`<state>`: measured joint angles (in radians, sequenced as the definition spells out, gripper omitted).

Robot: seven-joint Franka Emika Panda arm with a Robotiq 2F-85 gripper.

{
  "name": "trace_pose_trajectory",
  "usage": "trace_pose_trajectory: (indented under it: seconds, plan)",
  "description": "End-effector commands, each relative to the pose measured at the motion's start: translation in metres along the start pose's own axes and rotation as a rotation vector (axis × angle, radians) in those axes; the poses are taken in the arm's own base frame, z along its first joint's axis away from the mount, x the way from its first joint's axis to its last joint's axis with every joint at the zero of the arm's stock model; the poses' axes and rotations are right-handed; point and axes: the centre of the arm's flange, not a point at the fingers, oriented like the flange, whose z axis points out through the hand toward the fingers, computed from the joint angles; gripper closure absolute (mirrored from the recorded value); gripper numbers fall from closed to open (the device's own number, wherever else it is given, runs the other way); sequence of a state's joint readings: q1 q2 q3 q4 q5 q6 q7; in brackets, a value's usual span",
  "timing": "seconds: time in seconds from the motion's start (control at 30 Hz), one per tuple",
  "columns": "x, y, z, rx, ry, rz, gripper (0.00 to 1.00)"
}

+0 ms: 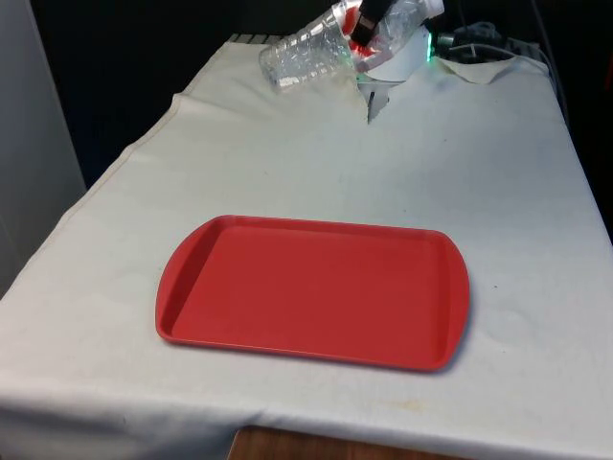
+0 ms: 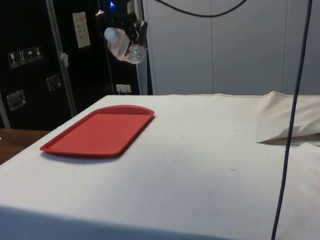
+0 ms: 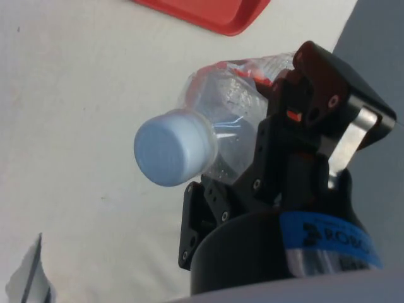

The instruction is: Place the bottle upright on the tray.

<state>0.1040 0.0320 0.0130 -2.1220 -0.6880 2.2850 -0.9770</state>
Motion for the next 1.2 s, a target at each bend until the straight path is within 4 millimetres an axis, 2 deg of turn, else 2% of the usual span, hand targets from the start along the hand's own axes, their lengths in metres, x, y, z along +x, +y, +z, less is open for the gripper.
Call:
trace_pose_trajectory:
  seconds: [0.0,1.17]
  plan:
    - [-0.001,0.001,0.0,0.0,0.005,0.006,1.0]
    - [-0.016,0.029,0.019,0.0,0.22,0.197,1.0]
